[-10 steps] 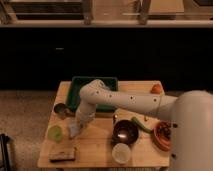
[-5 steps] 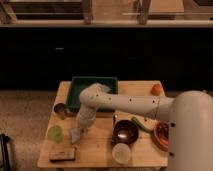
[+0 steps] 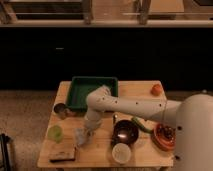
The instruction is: Wipe table surface with towel
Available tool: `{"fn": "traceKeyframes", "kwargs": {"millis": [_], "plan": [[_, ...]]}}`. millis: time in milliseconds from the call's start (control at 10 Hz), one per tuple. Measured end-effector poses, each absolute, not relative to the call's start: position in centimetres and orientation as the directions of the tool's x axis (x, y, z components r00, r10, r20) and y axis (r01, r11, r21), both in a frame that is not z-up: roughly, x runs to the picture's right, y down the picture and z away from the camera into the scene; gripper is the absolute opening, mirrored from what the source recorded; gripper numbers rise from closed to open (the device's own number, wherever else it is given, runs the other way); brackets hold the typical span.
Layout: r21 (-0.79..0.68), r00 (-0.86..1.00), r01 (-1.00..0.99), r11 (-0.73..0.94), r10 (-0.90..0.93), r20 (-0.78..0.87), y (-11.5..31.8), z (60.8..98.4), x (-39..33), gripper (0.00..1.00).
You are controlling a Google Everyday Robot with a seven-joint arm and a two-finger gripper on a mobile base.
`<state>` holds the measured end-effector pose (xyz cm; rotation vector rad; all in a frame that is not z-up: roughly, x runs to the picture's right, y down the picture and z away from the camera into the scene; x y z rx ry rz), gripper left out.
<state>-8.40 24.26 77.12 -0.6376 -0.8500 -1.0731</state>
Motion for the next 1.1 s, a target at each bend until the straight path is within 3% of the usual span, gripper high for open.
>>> {"fn": "traceKeyframes", "kwargs": {"millis": [600, 1100], "plan": [[-0.150, 0.368, 0.899, 0.411, -0.526, 0.766, 19.7, 79.5, -6.5, 0.01], [-0.088, 0.266, 0.938, 0.337, -0.530, 0.805, 19.6, 80.3, -12.6, 0.01]]}}
